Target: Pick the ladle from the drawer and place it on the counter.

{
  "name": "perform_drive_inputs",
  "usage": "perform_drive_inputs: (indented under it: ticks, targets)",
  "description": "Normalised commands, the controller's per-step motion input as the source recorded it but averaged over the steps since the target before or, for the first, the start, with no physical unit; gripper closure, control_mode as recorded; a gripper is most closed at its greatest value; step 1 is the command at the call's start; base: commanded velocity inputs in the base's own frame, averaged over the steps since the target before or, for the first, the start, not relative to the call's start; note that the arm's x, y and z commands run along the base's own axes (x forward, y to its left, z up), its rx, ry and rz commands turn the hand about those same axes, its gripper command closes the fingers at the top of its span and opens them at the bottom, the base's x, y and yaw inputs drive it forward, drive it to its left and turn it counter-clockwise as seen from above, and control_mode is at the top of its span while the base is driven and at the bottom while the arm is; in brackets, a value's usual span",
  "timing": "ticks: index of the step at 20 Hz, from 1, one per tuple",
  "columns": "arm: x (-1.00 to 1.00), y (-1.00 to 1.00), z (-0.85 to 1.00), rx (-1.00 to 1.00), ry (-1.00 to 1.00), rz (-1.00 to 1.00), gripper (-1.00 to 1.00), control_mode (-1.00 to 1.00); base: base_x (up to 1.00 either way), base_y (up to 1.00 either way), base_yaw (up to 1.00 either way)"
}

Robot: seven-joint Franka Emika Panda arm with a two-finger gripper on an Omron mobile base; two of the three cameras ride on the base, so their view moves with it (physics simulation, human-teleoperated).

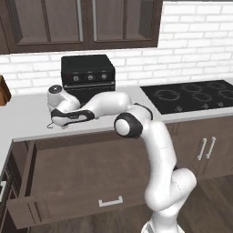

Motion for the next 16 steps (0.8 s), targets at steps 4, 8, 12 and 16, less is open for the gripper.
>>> perform_drive_inputs:
  ticks: [4, 8, 12, 16]
  targets:
    - [0.56, 0.01, -0.59, -0.01, 0.05, -0.05, 1.00, -1.00, 0.00, 0.00, 0.00]
    - [0.20, -0.22, -0.94, 0.00, 0.04, 0.00, 1.00, -1.00, 0.00, 0.00, 0.00]
    - [0.25, -0.24, -1.00, 0.01, 0.06, 0.00, -1.00, -1.00, 0.00, 0.00, 0.00]
    - [0.40, -0.18, -0.32, 0.06, -0.15, 0.00, -1.00, -1.00, 0.00, 0.00, 0.00]
